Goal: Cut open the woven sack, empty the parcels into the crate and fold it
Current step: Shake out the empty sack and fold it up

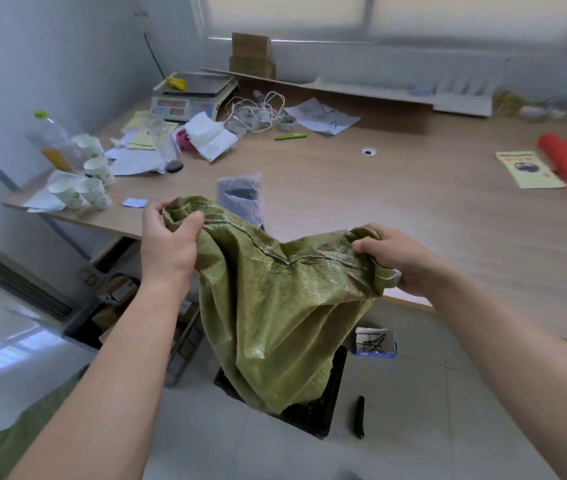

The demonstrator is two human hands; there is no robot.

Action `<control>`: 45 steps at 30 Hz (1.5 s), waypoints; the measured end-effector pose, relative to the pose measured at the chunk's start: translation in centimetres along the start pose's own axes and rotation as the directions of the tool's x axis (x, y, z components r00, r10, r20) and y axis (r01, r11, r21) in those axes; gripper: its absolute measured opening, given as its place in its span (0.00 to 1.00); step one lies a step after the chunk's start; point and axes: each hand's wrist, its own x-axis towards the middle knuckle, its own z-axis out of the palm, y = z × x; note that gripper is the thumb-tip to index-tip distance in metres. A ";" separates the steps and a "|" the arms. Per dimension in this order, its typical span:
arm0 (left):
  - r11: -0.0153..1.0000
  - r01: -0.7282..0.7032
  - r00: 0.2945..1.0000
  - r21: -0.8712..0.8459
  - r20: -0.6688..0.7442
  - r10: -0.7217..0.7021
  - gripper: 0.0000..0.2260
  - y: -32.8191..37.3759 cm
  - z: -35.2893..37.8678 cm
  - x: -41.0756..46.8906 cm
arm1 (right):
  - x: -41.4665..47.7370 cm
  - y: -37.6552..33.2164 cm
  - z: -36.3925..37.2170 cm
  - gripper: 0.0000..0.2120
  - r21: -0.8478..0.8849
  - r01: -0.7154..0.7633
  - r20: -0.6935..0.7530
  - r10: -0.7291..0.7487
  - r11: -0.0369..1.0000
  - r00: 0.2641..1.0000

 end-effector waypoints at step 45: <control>0.927 -0.051 0.968 -0.371 -0.248 -0.046 0.10 13.2 -2.3 2.6 | -9.7 -8.3 -8.3 0.07 0.097 0.755 -0.338 -0.692 0.649 0.638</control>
